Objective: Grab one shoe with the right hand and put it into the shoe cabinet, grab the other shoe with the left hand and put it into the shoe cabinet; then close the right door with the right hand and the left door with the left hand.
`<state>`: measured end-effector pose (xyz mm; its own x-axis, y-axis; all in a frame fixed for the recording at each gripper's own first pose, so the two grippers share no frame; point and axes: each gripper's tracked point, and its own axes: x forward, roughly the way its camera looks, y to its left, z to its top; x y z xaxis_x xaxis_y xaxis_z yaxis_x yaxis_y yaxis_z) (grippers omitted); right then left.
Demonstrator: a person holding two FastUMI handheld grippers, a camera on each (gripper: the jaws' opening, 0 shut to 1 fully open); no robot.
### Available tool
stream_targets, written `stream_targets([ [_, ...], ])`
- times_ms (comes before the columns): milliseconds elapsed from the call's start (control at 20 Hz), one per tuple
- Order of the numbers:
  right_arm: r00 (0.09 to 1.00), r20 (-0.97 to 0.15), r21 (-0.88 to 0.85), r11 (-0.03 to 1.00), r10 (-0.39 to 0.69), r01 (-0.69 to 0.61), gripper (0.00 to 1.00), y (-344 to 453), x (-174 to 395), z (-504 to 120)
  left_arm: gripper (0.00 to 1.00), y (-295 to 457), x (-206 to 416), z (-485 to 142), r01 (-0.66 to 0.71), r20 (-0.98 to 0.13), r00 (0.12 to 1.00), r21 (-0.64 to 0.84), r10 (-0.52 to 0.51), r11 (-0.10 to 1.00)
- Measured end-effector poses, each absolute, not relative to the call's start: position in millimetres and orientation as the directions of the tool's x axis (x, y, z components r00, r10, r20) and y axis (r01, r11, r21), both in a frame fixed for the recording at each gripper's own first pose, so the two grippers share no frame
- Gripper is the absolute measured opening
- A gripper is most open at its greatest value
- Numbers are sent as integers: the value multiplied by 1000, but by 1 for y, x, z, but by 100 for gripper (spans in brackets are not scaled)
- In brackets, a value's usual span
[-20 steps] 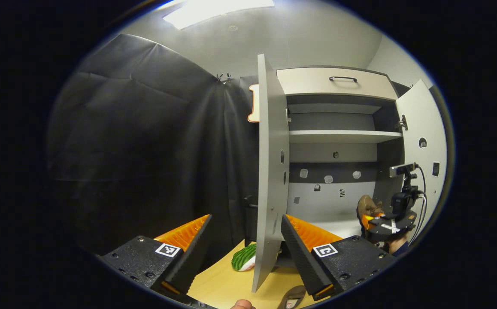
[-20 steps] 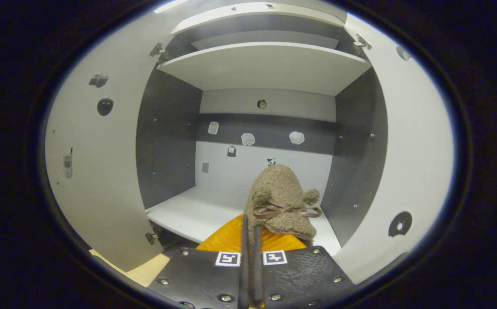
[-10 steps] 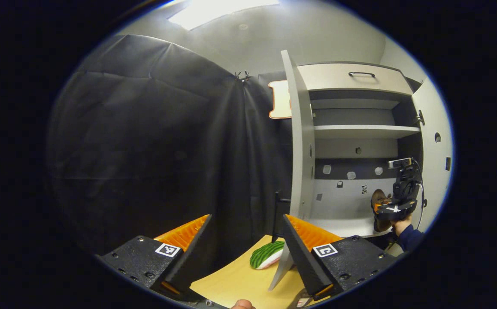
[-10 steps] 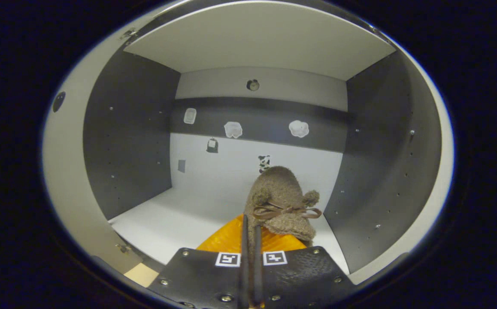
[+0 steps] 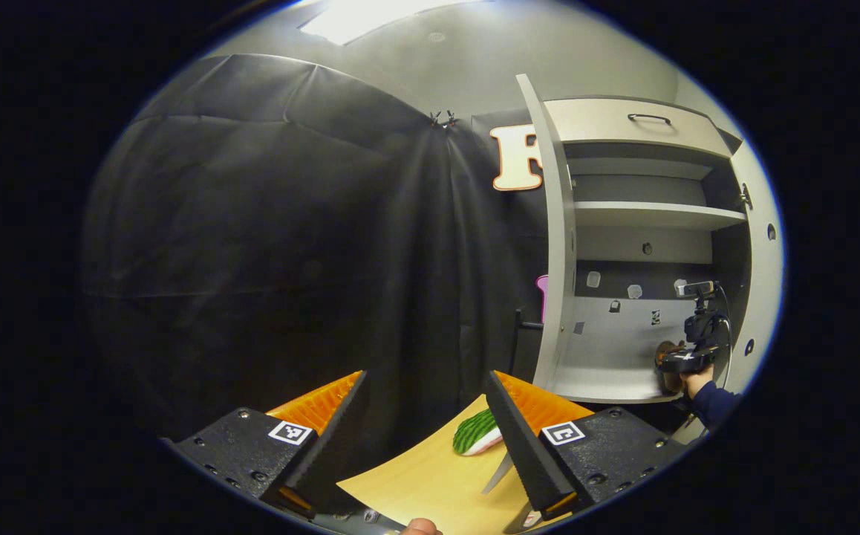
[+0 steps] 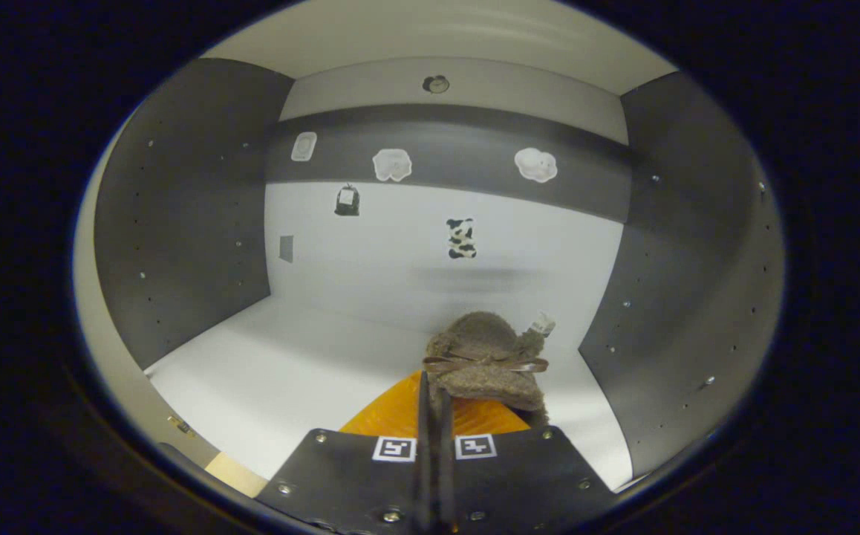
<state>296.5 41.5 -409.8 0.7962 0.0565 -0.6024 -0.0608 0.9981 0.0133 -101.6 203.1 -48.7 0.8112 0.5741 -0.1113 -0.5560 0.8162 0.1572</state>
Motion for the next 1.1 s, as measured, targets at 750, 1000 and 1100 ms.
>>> stream_targets([
  [750,802,-590,6,994,91,-109,35,32,252,-363,94,159,-91,-55,-440,-129,880,142,457,887],
  [1000,881,-458,35,993,116,-113,35,23,226,-272,94,135,-84,-75,-360,-169,911,114,375,926],
  [1100,908,-401,41,993,119,-112,34,17,211,-232,96,122,-81,-87,-320,-200,921,104,335,942],
])
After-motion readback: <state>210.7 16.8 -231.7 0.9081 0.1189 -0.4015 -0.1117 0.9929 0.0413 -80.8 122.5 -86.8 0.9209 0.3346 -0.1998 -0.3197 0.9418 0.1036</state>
